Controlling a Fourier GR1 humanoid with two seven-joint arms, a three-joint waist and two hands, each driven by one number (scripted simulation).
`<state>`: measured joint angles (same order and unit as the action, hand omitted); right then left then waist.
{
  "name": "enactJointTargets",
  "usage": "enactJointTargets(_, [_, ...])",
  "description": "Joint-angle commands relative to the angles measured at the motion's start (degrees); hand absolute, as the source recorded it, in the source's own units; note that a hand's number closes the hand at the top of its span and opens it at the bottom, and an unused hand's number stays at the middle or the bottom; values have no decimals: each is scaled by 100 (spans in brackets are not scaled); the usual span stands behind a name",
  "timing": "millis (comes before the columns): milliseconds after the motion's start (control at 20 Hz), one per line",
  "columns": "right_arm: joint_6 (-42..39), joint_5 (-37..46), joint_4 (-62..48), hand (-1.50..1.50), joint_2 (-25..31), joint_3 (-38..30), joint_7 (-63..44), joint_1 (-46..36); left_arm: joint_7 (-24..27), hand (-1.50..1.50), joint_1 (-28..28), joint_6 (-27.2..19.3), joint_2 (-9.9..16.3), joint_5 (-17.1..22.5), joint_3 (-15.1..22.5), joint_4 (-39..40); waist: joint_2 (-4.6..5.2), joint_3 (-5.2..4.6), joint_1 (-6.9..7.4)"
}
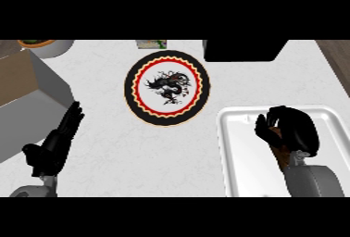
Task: Pick the sweet potato from the tray and place it in the plate
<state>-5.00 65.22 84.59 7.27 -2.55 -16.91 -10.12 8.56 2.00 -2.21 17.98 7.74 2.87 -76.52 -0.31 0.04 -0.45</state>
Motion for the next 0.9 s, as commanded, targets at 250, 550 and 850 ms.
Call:
enactJointTargets(250, [-878,-1046,2093,150,524,-138,790,280,176,0,245,-31,-157,-160,-105,391,18,-9,-26])
enactJointTargets(550, [-547,-990,2676,150,405,-212,596,-138,3,0,69,267,1,-82,-188,66,24,-6,41])
enactJointTargets(850, [-718,-1000,2257,150,118,90,206,-1112,-17,0,120,231,-163,-276,-243,142,33,-6,71])
